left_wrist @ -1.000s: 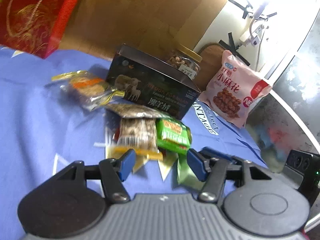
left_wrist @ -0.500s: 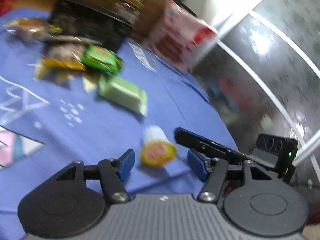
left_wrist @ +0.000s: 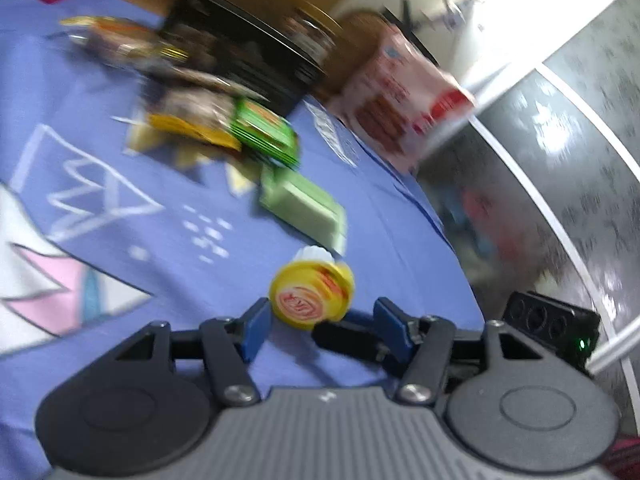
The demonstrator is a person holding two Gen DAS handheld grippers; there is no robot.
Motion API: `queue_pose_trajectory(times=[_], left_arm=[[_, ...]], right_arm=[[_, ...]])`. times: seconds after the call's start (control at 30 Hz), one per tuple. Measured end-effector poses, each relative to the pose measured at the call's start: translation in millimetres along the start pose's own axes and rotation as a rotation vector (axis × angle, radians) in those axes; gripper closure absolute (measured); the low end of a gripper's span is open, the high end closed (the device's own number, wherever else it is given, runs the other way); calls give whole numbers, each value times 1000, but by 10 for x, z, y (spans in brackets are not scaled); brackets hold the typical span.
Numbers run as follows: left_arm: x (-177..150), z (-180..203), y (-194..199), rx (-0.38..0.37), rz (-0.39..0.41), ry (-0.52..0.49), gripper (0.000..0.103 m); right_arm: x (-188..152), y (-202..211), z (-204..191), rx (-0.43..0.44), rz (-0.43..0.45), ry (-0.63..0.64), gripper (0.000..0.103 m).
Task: Organize snacks
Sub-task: 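Move the left gripper to the white cup with the yellow lid, then close the left gripper on the white cup and lift it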
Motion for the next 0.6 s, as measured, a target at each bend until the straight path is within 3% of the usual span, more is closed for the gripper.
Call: queue_pose_trajectory(times=[0.17,0.27,0.47,0.6], left_arm=[[122,-166,202,34,74,53,44],[194,-170,257,56,107,41,34],[396,-131,141,66,126,10,33],[398,-14,70,66,103,-45,34]], right_arm=[[65,-225,-300,34,-29,95,71],[68,-159,-261,20,-20,119,70],[231,-42,2,-74,38,88,62],[332,-117,-11,-82,27,182,59]])
Point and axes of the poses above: each gripper's, at about its wrist camera, not at the fingertips, and y roughly against the way its jaws point, z to its right, x to its top, the point moved 3 cm from there along -y, roughly the way its jaws point, and after that the axes turned 14 degrees about -x, right-handed, at the moved point
